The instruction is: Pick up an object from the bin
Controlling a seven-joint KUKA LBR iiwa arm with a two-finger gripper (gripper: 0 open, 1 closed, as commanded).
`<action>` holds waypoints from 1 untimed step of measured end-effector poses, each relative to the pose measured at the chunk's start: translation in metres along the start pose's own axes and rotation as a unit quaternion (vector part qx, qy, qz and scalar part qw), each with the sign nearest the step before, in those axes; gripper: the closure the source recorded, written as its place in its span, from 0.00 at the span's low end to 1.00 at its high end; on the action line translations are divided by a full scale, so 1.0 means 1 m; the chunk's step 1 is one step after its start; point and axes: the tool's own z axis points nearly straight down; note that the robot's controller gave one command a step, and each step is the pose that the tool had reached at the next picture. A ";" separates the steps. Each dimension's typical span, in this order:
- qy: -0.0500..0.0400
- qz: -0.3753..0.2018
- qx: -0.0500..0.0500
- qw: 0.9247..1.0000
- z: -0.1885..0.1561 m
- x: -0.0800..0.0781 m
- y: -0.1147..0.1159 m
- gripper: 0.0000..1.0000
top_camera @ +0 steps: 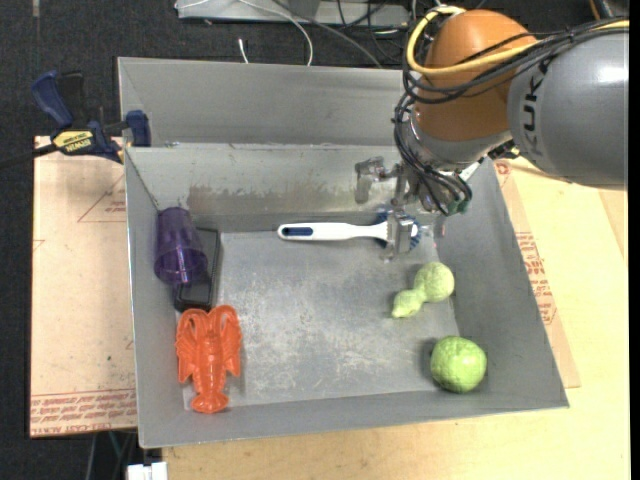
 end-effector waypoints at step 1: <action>0.011 0.003 -0.004 1.000 0.027 0.017 0.008 0.00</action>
Offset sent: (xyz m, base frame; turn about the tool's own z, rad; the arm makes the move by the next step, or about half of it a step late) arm -0.0070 -0.0058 -0.0031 0.0039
